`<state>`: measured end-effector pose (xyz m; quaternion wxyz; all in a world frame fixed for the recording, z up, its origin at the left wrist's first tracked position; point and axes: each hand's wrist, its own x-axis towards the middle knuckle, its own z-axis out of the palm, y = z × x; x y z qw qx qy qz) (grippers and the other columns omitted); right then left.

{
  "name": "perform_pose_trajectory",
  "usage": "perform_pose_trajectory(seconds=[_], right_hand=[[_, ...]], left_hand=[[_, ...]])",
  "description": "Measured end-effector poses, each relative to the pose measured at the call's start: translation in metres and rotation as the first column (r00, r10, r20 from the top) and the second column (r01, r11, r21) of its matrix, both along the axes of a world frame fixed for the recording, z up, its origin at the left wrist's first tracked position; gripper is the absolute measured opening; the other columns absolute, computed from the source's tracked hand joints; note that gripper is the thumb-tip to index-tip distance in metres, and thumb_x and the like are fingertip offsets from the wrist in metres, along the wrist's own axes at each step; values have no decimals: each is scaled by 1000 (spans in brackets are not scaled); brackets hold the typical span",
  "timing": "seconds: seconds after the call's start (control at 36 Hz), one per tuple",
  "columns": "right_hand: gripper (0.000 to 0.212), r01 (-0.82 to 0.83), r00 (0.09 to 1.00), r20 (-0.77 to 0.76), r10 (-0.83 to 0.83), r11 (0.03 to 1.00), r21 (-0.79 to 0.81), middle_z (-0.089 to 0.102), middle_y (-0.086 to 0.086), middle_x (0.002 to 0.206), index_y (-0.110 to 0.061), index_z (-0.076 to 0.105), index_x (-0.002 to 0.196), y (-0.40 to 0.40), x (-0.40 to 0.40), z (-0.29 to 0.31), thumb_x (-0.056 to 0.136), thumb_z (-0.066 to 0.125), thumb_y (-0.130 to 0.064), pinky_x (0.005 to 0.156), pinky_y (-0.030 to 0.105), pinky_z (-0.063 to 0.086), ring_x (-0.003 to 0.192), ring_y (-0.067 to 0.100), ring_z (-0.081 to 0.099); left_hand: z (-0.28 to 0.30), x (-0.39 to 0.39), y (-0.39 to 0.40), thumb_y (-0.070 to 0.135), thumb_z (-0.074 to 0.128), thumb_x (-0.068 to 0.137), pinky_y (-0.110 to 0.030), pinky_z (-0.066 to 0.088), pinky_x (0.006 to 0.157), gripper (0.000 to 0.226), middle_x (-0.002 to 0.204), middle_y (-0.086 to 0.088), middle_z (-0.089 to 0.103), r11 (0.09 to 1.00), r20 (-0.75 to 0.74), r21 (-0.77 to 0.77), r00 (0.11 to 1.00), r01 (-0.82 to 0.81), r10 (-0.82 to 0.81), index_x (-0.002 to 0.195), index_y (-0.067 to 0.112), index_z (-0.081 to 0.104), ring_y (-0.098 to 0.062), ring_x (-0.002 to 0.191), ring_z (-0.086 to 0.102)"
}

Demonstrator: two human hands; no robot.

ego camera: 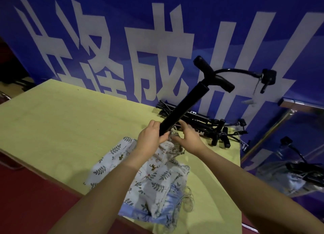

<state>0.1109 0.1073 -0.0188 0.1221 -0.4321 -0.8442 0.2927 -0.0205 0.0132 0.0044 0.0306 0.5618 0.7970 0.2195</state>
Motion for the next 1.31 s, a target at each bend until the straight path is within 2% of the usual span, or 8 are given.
perform_pose_trajectory(seconds=[0.08,0.17,0.22,0.44,0.72,0.83,1.14,1.31], right_hand=[[51,3,998,-61,-11,991,-133,66,1,103,-30,41,134,2,-7,2,88,61,-35,94,46,47,101,23,63],[2,-18,987,-162,-7,988,-153,66,6,84,-20,59,92,2,-9,6,90,60,-18,73,37,54,80,22,65],[10,-24,970,-244,-15,987,-157,64,5,78,-17,59,83,-1,-8,11,92,59,-14,63,27,49,72,18,61],[6,21,800,-563,-207,948,-318,67,11,87,-10,64,88,0,-8,27,91,59,-9,79,35,52,83,25,64],[25,-178,755,-635,-163,881,-438,59,0,90,-21,54,106,-10,-8,50,94,43,-2,73,24,44,80,13,55],[42,-296,764,-643,-52,858,-420,61,-1,113,-20,49,126,-15,-7,53,86,55,-10,82,20,47,103,12,59],[32,-91,852,-519,-67,958,-273,64,-1,107,-11,56,117,-15,-10,35,89,64,-25,86,21,48,101,10,60],[28,-48,891,-447,-74,965,-256,64,-5,98,-12,60,112,-17,-12,28,89,64,-29,75,20,48,89,9,61]], left_hand=[[1,-2,-3,38,54,92,-36,42,65,39,102,-11,52,999,45,36,999,8,-9,108,3,54,-30,84,58],[2,-4,-4,37,54,92,-36,41,64,38,100,-11,52,998,75,55,997,-7,3,105,2,54,-29,83,56],[1,-6,-4,37,54,91,-35,40,63,38,100,-11,52,998,97,63,995,-19,13,104,2,54,-29,82,55],[-1,-7,-3,39,48,95,-31,38,60,39,107,-11,49,998,72,-10,995,-69,69,110,2,50,-29,84,57],[-1,-4,-2,38,48,95,-31,38,61,39,109,-12,48,999,40,-29,999,-29,30,112,2,48,-30,86,57],[-2,-3,-4,30,51,95,-33,40,64,33,110,-13,47,999,119,-29,993,-21,24,111,1,48,-31,86,57],[0,-3,-6,-7,49,86,-21,40,93,57,131,-4,37,992,338,17,933,123,-122,138,12,37,-21,113,51],[20,-8,-6,-4,47,89,-4,26,85,47,131,-6,42,972,395,222,918,-80,-15,134,8,42,-18,114,49]])
